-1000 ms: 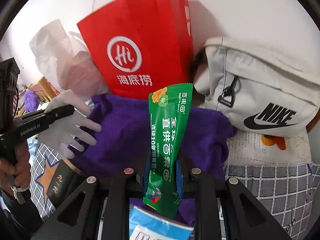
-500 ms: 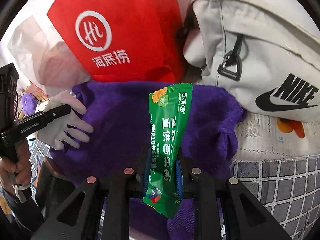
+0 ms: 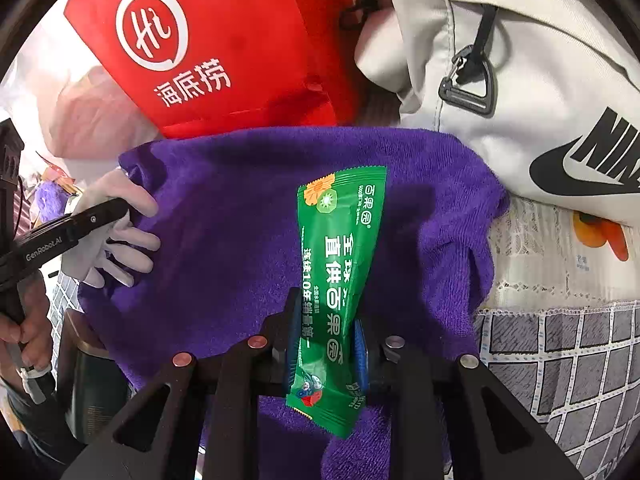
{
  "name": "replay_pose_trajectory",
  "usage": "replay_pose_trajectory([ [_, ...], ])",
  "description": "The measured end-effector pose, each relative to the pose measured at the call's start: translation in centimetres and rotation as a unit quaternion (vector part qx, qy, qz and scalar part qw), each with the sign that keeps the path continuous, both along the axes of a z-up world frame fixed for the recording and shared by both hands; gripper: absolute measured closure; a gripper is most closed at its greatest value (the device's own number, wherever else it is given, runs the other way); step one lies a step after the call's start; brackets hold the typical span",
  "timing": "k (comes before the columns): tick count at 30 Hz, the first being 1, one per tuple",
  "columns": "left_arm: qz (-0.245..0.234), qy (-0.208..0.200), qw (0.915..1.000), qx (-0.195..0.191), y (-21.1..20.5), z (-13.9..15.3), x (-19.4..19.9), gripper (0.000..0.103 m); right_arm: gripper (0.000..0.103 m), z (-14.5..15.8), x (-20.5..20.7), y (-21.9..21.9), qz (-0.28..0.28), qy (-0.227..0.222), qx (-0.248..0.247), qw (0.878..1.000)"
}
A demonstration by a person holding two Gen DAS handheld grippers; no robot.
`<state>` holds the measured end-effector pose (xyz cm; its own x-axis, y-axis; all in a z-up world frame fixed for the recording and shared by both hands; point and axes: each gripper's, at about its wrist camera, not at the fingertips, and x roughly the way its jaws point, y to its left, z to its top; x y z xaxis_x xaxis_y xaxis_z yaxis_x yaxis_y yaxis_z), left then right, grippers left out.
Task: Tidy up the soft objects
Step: 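Open the right gripper onto the purple towel while the left gripper releases the white cloth there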
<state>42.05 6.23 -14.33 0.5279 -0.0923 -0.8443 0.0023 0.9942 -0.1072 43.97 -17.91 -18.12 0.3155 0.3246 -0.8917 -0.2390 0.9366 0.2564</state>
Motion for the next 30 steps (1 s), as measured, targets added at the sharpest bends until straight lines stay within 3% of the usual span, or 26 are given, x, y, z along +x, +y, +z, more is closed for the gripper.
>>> replay_pose_trajectory([
  [7,-0.002,0.008,1.0000,-0.003,-0.1,-0.7,0.2,0.089,0.076,-0.6,-0.1,0.4,0.002,0.003,-0.007,1.000],
  [10,-0.002,0.012,0.9999,0.001,-0.4,-1.0,0.4,0.089,0.065,-0.4,-0.1,0.5,0.003,-0.004,-0.010,1.000],
  [12,-0.001,0.014,0.9999,0.000,-0.6,-1.0,0.5,0.088,0.050,-0.1,-0.2,0.3,0.003,-0.010,-0.011,1.000],
  [14,0.000,0.015,0.9999,-0.003,-0.7,-1.1,0.7,0.082,0.047,0.2,-0.3,0.3,0.003,-0.019,-0.012,1.000],
  [16,-0.001,0.013,0.9999,-0.005,-0.7,-1.0,0.7,0.065,0.046,0.5,-0.3,0.2,0.003,-0.023,-0.011,1.000],
  [19,-0.001,0.003,1.0000,-0.007,-0.6,-0.2,0.5,0.050,0.045,1.0,-0.4,0.2,0.002,-0.029,-0.010,1.000],
  [30,0.010,-0.032,0.9993,0.017,-0.2,4.3,-2.8,0.050,0.045,7.0,-3.4,-1.0,-0.010,-0.088,0.000,0.996],
])
